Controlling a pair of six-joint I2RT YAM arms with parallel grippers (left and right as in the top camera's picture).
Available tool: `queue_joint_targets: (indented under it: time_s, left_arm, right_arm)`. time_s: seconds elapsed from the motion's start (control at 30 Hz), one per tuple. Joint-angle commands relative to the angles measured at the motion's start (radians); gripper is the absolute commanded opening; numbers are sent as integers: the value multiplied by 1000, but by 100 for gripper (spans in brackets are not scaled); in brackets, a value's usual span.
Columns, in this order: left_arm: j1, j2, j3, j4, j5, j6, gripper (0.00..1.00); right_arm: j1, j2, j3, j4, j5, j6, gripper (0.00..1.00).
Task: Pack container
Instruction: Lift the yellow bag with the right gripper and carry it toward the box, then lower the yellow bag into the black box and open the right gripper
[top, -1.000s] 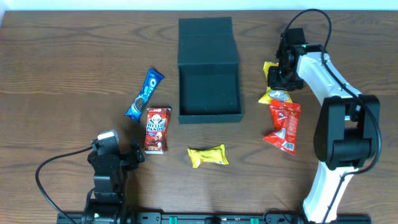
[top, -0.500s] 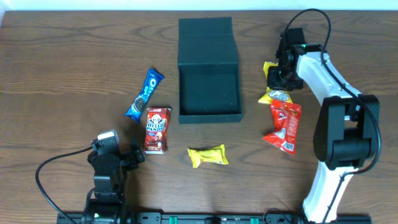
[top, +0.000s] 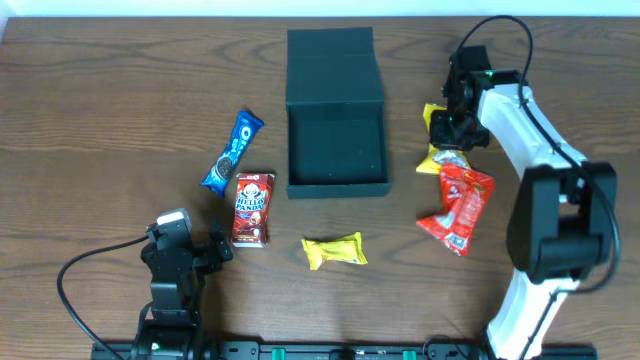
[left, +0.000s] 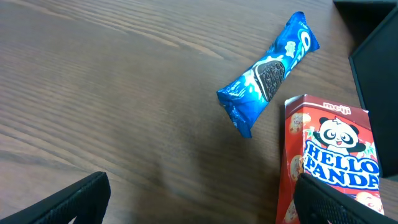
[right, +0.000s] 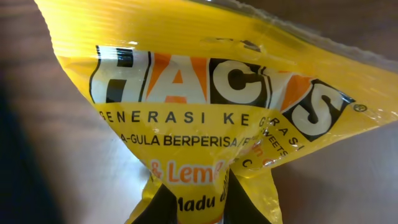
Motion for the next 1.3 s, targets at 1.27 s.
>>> queue_joint_targets:
  time_s: [1.27]
  left_arm:
    - [6, -6, -25, -10, -18, -4, 95]
  right_arm:
    - [342, 2, 203, -13, -226, 140, 1]
